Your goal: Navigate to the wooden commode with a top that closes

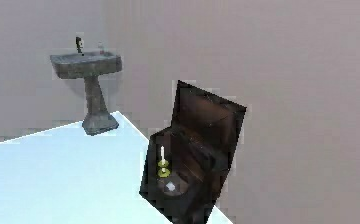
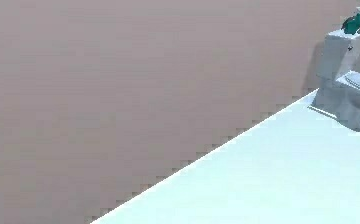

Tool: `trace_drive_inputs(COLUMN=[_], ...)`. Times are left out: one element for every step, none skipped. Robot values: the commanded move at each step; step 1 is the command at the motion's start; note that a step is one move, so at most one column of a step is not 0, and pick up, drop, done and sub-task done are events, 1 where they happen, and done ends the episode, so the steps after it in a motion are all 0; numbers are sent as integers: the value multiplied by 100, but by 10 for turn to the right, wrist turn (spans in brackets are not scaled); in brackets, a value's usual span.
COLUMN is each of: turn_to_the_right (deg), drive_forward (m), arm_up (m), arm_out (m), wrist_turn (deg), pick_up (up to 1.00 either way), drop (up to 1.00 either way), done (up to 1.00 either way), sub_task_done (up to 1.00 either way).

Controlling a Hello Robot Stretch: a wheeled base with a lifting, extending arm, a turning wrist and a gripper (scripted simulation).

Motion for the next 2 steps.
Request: trace_drive_inputs(turn_to_the_right=[0, 0], drive_forward=[5, 0], arm_up=[0, 0], arm_out=[0, 0], wrist_turn=[0, 0], pick_up=[0, 0], drop=[0, 0], done=[0, 100], sub_task_done=[0, 0])
